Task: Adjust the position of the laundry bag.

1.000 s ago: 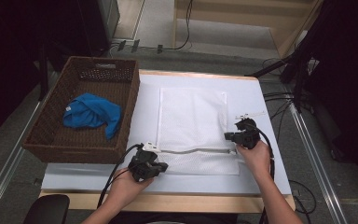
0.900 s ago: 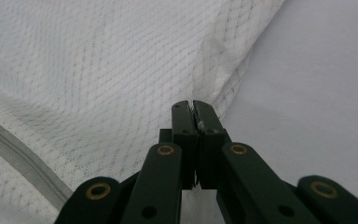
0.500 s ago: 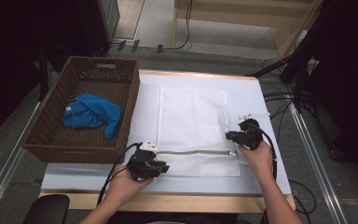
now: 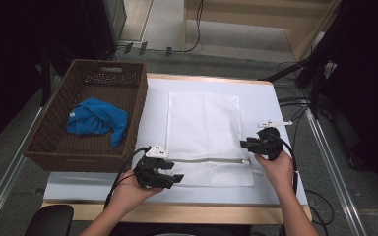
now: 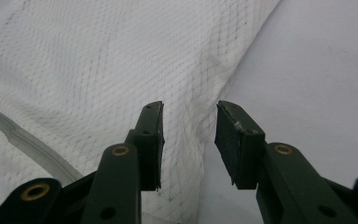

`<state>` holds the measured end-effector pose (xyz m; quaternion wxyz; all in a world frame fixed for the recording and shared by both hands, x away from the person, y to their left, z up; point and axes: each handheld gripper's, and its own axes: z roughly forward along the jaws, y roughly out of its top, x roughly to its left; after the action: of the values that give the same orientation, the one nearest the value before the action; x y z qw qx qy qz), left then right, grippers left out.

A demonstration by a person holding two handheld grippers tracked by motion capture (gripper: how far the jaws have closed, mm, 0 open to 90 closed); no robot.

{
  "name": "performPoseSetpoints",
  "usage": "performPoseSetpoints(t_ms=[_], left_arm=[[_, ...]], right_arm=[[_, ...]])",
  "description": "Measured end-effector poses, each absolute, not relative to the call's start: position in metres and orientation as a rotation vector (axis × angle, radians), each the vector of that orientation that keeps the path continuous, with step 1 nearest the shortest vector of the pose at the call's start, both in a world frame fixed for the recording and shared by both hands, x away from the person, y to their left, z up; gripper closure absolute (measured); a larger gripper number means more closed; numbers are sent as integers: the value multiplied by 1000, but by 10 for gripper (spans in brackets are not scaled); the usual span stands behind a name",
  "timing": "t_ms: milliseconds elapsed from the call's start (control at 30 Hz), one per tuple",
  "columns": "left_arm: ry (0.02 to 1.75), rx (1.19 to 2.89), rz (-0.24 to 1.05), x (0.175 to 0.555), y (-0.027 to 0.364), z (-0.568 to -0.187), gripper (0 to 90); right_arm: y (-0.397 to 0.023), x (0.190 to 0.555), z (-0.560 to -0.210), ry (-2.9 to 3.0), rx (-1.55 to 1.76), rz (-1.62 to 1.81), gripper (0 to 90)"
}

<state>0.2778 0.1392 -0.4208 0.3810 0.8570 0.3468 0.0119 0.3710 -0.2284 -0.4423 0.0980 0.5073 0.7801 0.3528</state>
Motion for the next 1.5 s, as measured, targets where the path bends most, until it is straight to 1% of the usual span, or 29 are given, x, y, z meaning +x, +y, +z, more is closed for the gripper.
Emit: performPoseSetpoints(t_ms=[133,300,400,867,1200,1267,1400,1500], left_arm=[[888,2176,9,281,140,-419,393],[880,2180,-15,285,142,-417,366],[881,2179,-14,286,142,-417,359],[846,2186,-13,293,138,-414,351],[831,2188,-36,303,129,-415,343],[822,2190,-37,304,128,-416,343],[805,2198,-35,307,124,-417,343],[801,2202,-32,308,123,-417,344]], right_arm=[[-230,364,-440,2311,1496,1056,608],[-235,354,-437,2302,1490,1095,536],[-237,350,-437,2296,1478,1118,511],[-248,331,-435,2292,1485,1108,544],[-258,324,-441,2266,1513,1076,610],[-260,323,-442,2268,1532,1078,651],[-262,322,-447,2285,1579,1081,780],[-260,322,-451,2309,1591,1067,835]])
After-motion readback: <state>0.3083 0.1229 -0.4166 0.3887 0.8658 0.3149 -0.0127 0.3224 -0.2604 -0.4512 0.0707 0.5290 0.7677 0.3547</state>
